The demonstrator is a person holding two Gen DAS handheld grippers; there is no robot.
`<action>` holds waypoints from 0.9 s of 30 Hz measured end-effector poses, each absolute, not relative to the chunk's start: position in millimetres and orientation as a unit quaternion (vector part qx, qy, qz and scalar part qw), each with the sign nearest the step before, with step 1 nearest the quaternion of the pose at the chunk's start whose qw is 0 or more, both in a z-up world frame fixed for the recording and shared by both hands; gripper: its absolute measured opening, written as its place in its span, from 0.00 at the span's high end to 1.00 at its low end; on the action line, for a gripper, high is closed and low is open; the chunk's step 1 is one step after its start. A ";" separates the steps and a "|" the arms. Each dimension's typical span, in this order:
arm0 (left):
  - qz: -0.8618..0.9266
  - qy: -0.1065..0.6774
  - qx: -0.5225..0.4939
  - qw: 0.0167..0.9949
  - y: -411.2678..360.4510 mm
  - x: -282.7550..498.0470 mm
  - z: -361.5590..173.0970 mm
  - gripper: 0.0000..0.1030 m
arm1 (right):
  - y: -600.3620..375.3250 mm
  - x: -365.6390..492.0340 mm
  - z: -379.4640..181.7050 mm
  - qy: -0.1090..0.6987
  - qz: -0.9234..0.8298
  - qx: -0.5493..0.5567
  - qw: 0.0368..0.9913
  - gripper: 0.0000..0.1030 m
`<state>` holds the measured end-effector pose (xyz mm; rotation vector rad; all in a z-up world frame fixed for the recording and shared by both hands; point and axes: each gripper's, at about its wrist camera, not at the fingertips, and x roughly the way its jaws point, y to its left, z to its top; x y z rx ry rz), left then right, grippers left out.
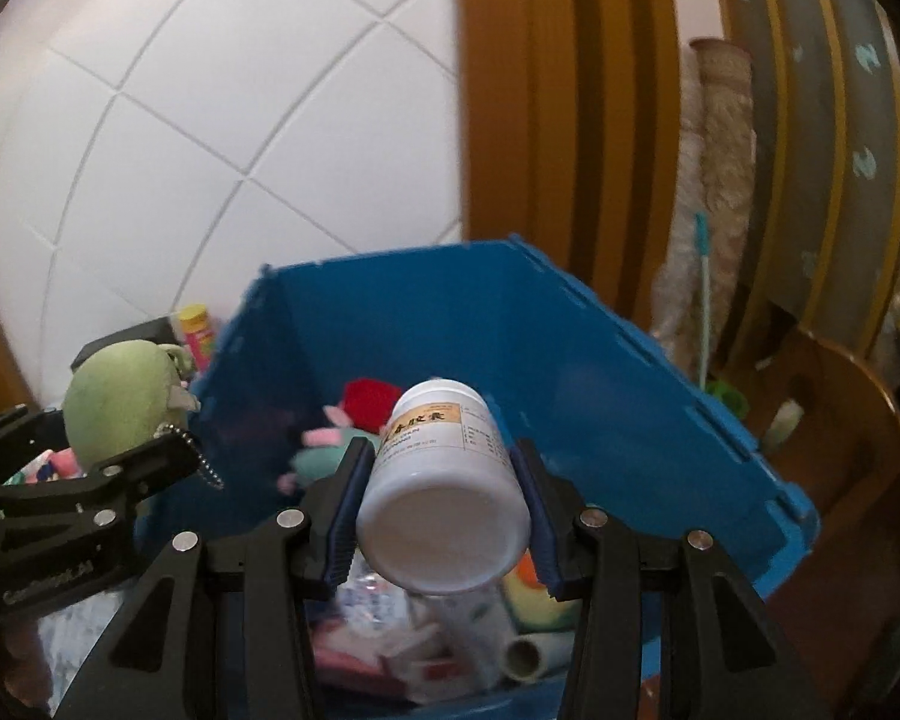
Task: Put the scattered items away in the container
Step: 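Carry the green ball and pill bottle into the blue crate and release both, then move both tools back over the table items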
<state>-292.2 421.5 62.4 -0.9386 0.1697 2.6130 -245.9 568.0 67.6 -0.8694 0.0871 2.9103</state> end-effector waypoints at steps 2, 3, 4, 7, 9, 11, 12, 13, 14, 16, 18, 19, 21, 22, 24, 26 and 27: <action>0.925 0.062 -0.330 0.179 431.1 -289.4 61.7 0.26 | 584.5 -247.3 64.1 0.033 0.956 -0.288 0.055 0.45; 0.926 0.063 -0.329 0.174 433.1 -287.9 61.5 0.15 | 589.6 -247.9 63.2 0.034 0.956 -0.287 0.058 0.27; 0.929 0.065 -0.326 0.165 434.0 -287.0 61.9 0.12 | 594.6 -248.3 62.3 0.034 0.956 -0.285 0.062 0.17; 0.934 0.069 -0.319 0.147 432.1 -283.7 62.2 0.00 | 607.3 -248.0 60.2 0.037 0.956 -0.281 0.073 0.00; 0.935 0.069 -0.319 0.140 427.2 -281.9 60.7 0.00 | 612.4 -247.8 58.1 0.043 0.956 -0.281 0.070 0.00; 0.936 0.068 -0.321 0.129 419.8 -280.6 57.5 0.00 | 613.7 -248.0 55.8 0.045 0.956 -0.282 0.070 0.00; 0.937 0.068 -0.321 0.122 415.9 -280.1 55.6 0.00 | 613.3 -248.3 54.7 0.045 0.956 -0.282 0.069 0.00; 0.937 0.067 -0.322 0.116 411.4 -279.5 53.8 0.00 | 612.0 -248.5 53.8 0.046 0.956 -0.282 0.066 0.00; 0.938 0.064 -0.323 0.109 404.8 -279.1 51.9 0.00 | 610.9 -248.7 53.0 0.047 0.956 -0.281 0.063 0.00; 0.939 0.058 -0.325 0.098 392.7 -278.4 48.8 0.00 | 605.6 -249.6 51.5 0.048 0.956 -0.283 0.058 0.00; 0.939 0.052 -0.328 0.083 376.9 -275.9 44.9 0.00 | 595.0 -249.6 50.1 0.047 0.957 -0.284 0.048 0.00; 0.940 0.050 -0.329 0.077 369.0 -274.6 43.0 0.00 | 586.1 -248.5 50.3 0.046 0.958 -0.282 0.040 0.00; 0.941 0.045 -0.331 0.059 346.2 -268.8 38.8 0.00 | 568.2 -246.4 50.7 0.044 0.959 -0.277 0.024 0.00; 0.941 0.041 -0.332 0.051 335.3 -266.0 37.1 0.00 | 559.2 -245.3 50.9 0.044 0.960 -0.275 0.016 0.00; 0.942 0.030 -0.334 0.035 311.3 -260.3 32.8 0.00 | 541.3 -243.1 51.3 0.042 0.962 -0.271 0.000 0.00; 0.941 0.019 -0.336 0.019 284.9 -253.8 28.0 0.00 | 523.4 -241.0 51.6 0.040 0.963 -0.266 -0.016 0.00; 0.941 0.013 -0.338 0.009 270.0 -250.8 24.9 0.00 | 514.5 -239.9 51.8 0.039 0.963 -0.264 -0.024 0.00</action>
